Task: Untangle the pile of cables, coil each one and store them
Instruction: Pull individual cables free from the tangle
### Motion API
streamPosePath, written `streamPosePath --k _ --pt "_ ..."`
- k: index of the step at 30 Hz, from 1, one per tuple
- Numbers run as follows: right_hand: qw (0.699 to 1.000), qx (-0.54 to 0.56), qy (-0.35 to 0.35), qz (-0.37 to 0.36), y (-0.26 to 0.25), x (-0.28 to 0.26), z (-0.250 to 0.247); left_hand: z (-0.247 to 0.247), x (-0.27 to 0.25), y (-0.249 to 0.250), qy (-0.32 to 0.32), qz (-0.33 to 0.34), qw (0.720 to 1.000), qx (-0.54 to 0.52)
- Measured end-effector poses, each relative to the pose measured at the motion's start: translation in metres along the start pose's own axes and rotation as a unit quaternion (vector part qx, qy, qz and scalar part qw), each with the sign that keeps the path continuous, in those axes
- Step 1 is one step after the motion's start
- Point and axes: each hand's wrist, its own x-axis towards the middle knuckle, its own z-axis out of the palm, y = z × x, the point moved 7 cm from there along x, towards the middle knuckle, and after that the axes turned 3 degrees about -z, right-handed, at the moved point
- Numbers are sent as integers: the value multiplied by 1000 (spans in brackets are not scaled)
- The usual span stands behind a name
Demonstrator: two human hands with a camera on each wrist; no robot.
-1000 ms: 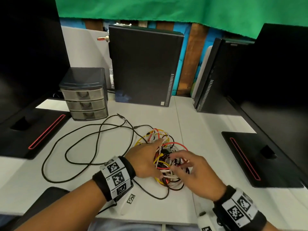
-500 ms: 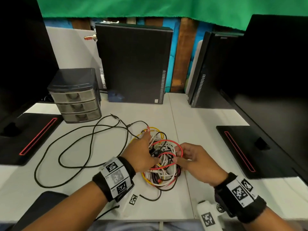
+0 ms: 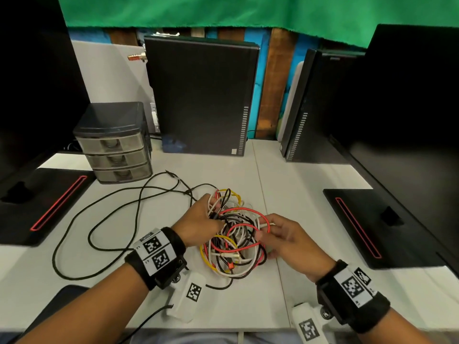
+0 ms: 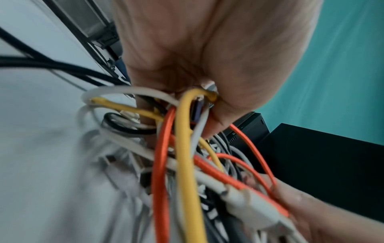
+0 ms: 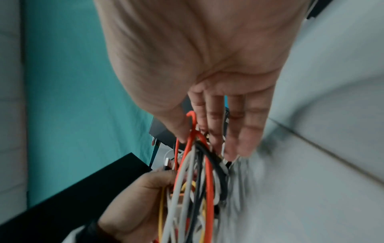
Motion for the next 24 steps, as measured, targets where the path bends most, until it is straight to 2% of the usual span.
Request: streamPosePath --k 7,9,12,18,24 --pt "981 185 -56 -33 -19 -3 11 -4 0 3 4 14 996 -90" --pt "977 202 -37 -52 -19 -1 8 -8 1 1 33 -2 988 -152" --pt "986 136 13 -97 -18 -1 0 -10 1 -3 69 -22 978 -194" --pt "991 18 10 -131 -19 -6 3 -11 6 -11 96 -48 963 -247" --pt "988 72 -60 -124 -25 -9 13 -13 7 -12 114 -63 951 -281"
